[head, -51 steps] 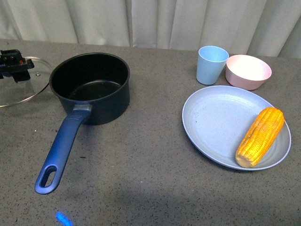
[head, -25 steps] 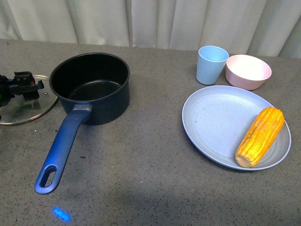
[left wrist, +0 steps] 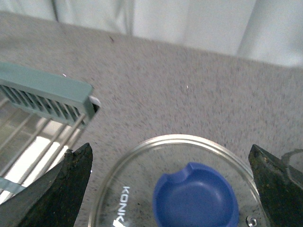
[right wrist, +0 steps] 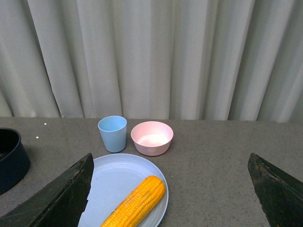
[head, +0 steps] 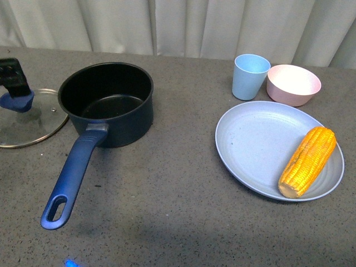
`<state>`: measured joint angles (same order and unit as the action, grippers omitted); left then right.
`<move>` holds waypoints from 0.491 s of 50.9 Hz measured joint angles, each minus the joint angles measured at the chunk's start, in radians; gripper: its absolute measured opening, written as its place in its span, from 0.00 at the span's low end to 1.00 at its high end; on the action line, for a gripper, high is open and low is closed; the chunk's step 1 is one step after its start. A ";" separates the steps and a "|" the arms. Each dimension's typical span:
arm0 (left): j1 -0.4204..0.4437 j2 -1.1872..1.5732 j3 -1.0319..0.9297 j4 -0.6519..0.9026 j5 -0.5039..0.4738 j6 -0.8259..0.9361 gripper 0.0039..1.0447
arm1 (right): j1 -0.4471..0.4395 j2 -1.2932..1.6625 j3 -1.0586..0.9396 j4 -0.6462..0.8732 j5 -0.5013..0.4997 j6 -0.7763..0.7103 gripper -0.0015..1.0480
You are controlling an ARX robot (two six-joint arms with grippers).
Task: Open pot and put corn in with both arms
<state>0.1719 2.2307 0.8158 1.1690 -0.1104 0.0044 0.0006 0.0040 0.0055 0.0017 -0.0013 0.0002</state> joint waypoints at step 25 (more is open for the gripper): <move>-0.028 -0.520 -0.481 0.085 0.011 -0.013 0.94 | 0.000 0.000 0.000 0.000 0.000 0.000 0.91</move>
<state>0.1436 1.7107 0.3344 1.2541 -0.0998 -0.0086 0.0006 0.0040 0.0055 0.0017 -0.0013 0.0002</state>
